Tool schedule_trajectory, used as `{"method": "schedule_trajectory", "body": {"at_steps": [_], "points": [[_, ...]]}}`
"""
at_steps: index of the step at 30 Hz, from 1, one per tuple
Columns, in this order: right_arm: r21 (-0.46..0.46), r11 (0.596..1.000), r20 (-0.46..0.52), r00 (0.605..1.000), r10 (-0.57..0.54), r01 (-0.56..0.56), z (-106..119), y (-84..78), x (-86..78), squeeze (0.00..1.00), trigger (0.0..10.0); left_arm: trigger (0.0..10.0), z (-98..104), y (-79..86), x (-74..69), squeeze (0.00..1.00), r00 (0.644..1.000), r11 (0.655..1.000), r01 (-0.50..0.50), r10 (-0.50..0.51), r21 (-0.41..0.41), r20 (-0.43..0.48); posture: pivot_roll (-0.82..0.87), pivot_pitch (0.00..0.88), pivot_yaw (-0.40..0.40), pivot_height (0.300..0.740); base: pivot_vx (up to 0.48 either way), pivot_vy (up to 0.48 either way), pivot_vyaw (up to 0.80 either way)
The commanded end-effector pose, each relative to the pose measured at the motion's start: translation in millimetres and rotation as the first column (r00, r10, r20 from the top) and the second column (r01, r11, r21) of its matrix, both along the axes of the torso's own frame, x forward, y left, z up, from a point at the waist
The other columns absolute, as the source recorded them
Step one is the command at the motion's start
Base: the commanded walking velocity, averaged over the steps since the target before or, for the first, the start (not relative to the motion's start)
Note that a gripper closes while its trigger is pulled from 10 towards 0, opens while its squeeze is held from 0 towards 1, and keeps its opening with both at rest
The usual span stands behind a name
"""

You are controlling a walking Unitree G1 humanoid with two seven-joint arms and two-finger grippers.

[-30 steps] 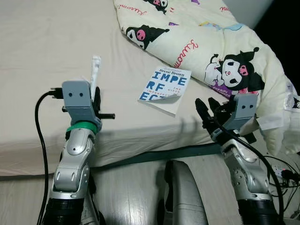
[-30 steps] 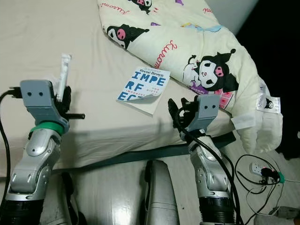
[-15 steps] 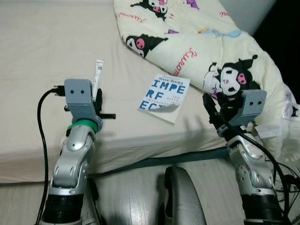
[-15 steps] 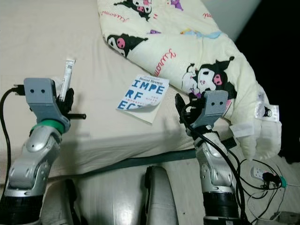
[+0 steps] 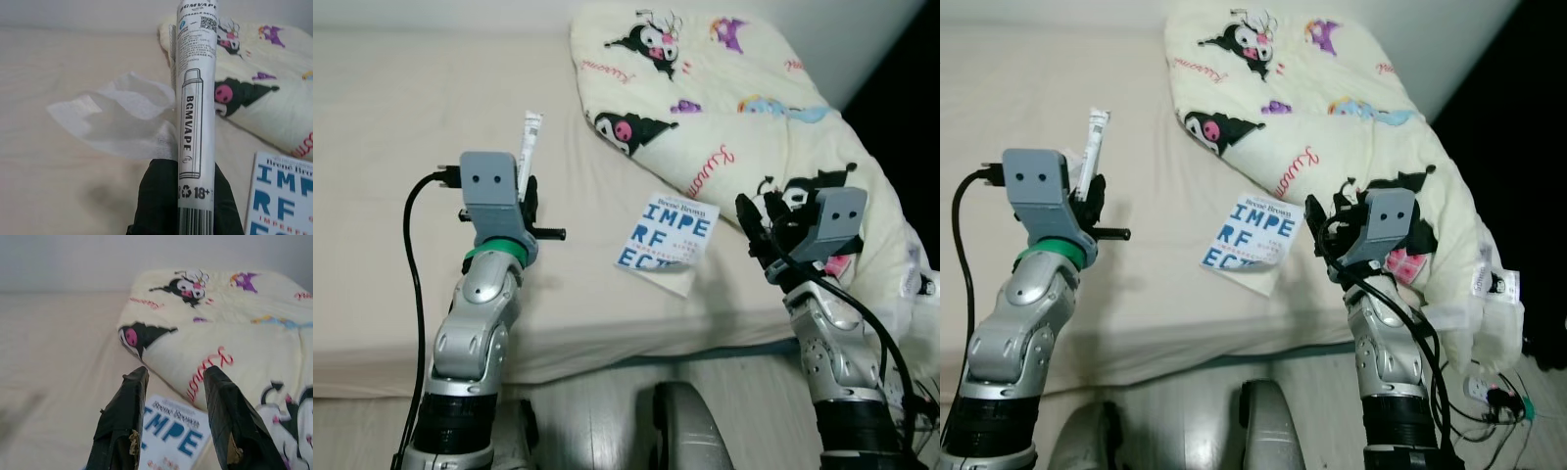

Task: Clean up the room

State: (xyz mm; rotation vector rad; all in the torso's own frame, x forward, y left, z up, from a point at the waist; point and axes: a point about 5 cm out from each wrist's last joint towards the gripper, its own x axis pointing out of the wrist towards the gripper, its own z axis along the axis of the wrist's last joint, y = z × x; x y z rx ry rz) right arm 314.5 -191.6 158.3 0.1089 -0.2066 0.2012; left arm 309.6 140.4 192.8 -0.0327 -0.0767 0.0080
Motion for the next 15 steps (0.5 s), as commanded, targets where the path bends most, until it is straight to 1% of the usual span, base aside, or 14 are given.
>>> {"method": "schedule_trajectory", "body": {"at_steps": [1,5,15], "points": [[0.001,1.000,-0.015,1.000,-0.010,0.010,-5.7,-2.8,-1.4,0.00,10.0,10.0,-3.5,-2.4,0.7,0.00,1.000,1.000,0.008,-0.008,0.011,-0.016,-0.07,0.018,-0.029,0.655,0.000,0.000,0.00],[0.002,1.000,-0.011,1.000,-0.014,0.014,-5.9,-3.5,-0.9,0.00,10.0,10.0,-1.7,-6.6,2.3,0.00,1.000,1.000,0.022,-0.022,0.006,-0.015,-0.07,0.014,-0.027,0.675,0.000,0.000,0.00],[0.004,1.000,-0.008,1.000,-0.014,0.014,-6.7,-2.2,0.6,0.00,10.0,10.0,0.5,-11.8,4.5,0.00,0.999,0.999,0.035,-0.035,-0.009,-0.025,-0.07,0.010,-0.025,0.705,0.000,0.000,0.00]]}}
